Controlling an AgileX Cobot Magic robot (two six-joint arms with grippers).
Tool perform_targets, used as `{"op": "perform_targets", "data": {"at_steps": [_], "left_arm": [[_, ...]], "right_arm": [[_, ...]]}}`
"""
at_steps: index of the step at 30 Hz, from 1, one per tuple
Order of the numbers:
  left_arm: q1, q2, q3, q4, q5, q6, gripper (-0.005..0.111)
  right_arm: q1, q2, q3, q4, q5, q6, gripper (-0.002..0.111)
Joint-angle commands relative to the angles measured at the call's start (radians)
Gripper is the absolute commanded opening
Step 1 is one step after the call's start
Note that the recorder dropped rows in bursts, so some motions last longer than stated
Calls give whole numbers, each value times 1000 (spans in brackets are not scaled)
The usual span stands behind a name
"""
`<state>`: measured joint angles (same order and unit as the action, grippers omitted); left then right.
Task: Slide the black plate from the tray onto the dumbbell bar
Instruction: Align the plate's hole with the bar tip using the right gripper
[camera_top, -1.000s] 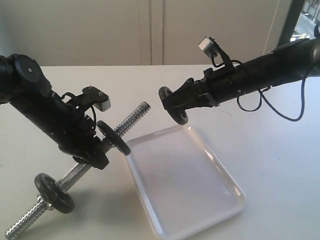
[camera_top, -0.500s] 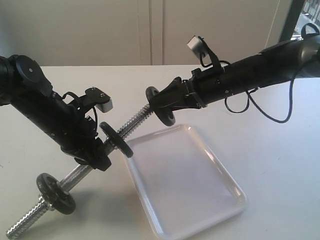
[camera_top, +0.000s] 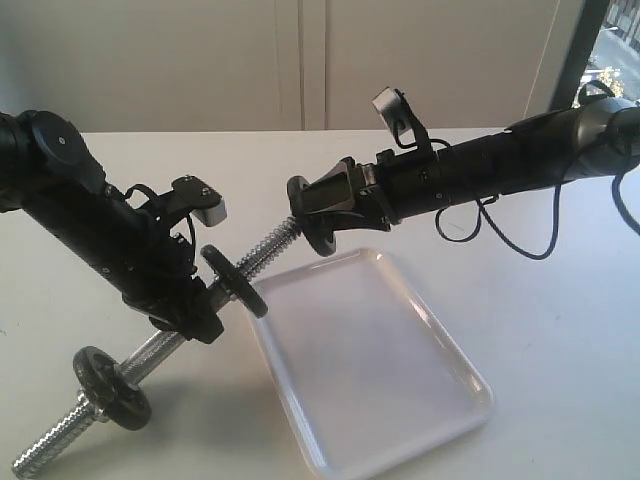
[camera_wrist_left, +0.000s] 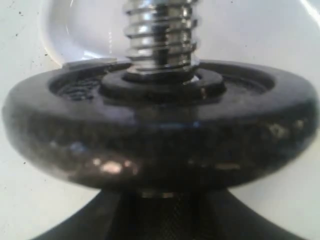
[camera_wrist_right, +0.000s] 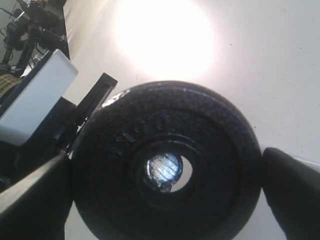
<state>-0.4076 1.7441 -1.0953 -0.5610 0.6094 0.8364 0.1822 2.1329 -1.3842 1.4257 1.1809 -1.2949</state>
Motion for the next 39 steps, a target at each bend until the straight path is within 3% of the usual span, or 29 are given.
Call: {"op": "perform_targets", "data": {"at_steps": [1,22,39], "left_arm": [[-4,-41,-16,-115,33,9,0],[-4,-41,-16,-115,38,9,0],[-4,-41,-16,-115,38,9,0]], "right_arm": [[-2,-11,-12,92,40,-8,0],[-2,-11,-12,246,40,-91,0],[-35,-11,-33,252,40,-92,0]]}}
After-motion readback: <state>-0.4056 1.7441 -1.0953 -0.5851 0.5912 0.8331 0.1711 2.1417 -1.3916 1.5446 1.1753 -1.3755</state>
